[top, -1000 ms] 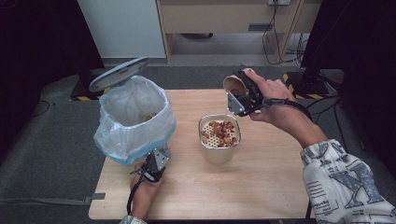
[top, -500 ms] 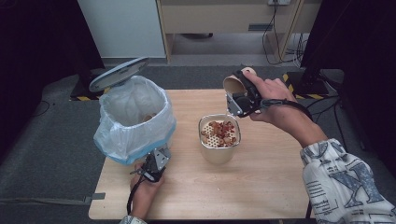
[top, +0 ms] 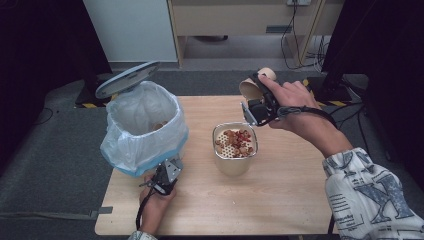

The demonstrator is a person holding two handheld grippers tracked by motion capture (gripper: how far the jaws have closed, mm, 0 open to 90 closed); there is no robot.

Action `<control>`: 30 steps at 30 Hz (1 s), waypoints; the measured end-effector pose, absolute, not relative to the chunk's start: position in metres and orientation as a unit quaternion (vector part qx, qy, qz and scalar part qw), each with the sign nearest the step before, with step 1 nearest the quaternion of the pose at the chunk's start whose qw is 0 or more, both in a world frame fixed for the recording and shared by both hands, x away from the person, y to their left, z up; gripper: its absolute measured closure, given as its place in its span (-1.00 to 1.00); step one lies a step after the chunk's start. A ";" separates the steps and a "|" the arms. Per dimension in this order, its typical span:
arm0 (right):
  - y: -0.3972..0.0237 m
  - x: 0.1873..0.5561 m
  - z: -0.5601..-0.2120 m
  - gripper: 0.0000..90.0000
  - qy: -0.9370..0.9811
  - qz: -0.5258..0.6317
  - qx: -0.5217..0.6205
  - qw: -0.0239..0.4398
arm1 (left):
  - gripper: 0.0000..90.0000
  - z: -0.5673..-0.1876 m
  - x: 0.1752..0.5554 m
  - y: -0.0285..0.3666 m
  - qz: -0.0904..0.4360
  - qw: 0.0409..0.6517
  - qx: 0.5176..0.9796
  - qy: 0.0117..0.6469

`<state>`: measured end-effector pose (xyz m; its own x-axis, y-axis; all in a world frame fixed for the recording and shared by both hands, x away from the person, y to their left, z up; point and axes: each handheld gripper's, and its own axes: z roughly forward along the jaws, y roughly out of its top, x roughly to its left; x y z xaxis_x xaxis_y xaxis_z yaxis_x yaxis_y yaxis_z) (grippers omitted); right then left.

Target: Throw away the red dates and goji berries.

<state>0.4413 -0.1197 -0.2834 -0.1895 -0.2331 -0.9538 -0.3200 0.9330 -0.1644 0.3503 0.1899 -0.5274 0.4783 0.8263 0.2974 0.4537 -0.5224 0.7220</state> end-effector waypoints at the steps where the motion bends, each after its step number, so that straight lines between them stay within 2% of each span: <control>1: -0.119 0.441 -0.284 -0.29 0.769 0.033 -0.181 0.612 | 0.99 -0.527 0.350 0.190 0.324 0.288 0.810 0.395; 30: -0.119 0.441 -0.284 -0.29 0.758 0.024 -0.190 0.624 | 0.99 -0.527 0.350 0.190 0.324 0.288 0.810 0.395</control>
